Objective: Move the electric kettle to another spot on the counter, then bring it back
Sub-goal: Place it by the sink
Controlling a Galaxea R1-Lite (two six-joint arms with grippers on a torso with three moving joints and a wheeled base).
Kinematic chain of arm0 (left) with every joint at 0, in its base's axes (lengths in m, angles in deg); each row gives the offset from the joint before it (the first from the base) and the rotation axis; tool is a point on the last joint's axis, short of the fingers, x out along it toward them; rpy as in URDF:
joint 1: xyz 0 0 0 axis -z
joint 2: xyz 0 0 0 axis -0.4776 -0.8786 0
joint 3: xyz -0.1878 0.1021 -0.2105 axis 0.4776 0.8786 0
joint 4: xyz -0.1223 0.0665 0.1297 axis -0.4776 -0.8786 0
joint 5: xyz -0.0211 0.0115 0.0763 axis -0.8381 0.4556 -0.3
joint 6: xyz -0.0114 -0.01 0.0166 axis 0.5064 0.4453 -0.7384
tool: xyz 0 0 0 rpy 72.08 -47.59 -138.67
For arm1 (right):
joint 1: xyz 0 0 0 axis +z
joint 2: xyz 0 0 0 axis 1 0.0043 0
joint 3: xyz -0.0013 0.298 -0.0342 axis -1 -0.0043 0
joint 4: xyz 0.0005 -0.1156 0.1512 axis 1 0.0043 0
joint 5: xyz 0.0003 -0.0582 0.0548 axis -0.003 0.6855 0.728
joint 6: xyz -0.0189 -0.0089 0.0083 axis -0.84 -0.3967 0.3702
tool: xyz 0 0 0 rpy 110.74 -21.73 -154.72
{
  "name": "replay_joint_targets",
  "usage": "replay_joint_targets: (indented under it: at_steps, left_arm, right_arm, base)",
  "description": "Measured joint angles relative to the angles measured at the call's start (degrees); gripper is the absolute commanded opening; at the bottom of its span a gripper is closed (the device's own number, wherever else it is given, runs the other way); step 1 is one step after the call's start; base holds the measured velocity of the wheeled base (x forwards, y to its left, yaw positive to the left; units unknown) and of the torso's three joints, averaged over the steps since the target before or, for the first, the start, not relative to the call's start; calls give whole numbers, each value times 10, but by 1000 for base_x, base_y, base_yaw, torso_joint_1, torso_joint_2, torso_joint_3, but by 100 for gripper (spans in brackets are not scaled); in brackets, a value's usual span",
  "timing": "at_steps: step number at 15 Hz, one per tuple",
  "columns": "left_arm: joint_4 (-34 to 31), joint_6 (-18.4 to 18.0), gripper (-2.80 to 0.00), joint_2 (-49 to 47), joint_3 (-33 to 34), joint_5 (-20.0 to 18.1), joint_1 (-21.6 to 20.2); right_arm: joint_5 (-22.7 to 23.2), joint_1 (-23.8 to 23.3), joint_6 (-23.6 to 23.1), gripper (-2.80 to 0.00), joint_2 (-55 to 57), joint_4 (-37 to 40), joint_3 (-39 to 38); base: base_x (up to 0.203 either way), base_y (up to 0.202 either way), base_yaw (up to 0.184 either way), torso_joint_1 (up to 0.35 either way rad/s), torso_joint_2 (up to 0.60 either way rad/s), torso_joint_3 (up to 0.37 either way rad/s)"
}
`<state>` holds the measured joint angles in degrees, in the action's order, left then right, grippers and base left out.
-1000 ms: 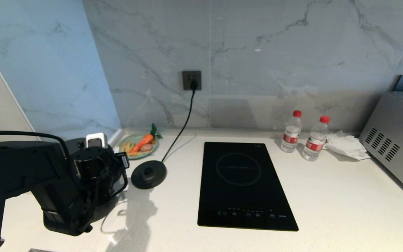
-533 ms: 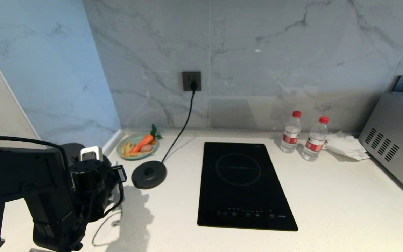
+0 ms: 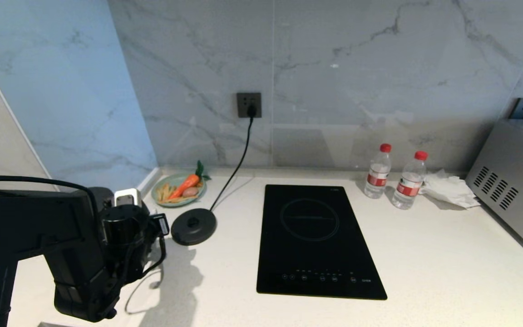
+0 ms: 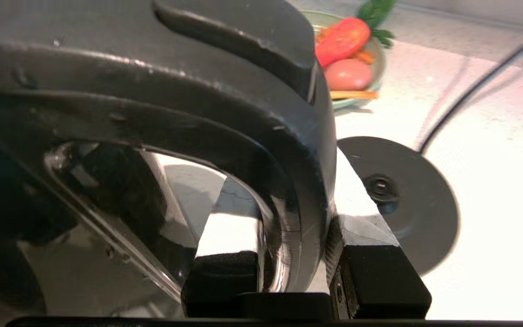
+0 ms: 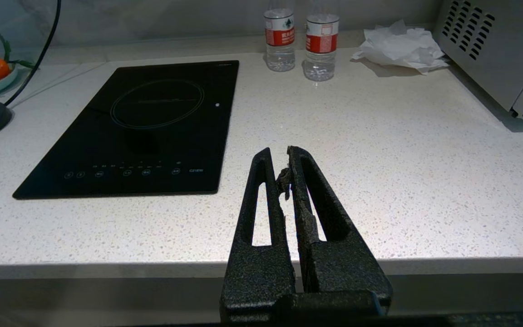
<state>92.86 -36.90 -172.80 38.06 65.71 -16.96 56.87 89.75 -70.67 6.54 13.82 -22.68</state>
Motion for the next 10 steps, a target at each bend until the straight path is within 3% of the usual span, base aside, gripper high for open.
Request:
replay_joint_targets:
  at_steps: [10]
  left_arm:
    - [5, 6, -280, -4, 0, -2, -4]
  right_arm:
    - [0, 0, 0, -280, 0, 0, 0]
  base:
    - [0, 0, 0, 0, 0, 0]
